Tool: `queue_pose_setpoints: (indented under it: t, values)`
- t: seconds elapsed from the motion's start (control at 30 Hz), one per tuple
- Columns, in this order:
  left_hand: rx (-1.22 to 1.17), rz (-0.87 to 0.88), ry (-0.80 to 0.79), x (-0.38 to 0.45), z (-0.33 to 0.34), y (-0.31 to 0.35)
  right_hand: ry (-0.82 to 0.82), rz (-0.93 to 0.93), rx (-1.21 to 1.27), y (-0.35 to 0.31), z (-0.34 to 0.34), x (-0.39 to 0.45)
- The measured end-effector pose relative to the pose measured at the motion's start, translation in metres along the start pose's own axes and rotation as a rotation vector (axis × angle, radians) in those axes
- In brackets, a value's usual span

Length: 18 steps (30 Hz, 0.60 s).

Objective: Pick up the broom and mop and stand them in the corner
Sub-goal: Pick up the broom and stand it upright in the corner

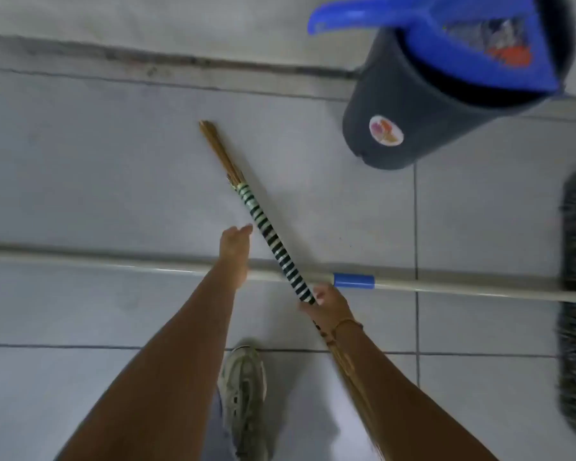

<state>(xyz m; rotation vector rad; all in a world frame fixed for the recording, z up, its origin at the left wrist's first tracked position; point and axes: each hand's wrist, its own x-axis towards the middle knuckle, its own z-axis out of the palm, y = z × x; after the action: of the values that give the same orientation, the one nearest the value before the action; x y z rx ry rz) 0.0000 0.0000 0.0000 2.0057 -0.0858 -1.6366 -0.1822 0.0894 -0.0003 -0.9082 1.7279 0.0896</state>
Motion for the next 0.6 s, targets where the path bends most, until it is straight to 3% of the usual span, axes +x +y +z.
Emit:
queue_pose_setpoints:
  t: [0.13, 0.3, 0.6]
  values:
    - [0.004, -0.030, -0.063, 0.051, 0.017, -0.014, 0.051, -0.017, -0.021, 0.013, 0.033, 0.044]
    - [-0.075, -0.004, -0.205, 0.029, 0.024, -0.002, 0.074, -0.106, -0.030, 0.021, 0.037, 0.032]
    - [-0.089, 0.218, -0.291, -0.140, 0.042, 0.089, -0.006, -0.204, 0.085, -0.027, -0.057, -0.084]
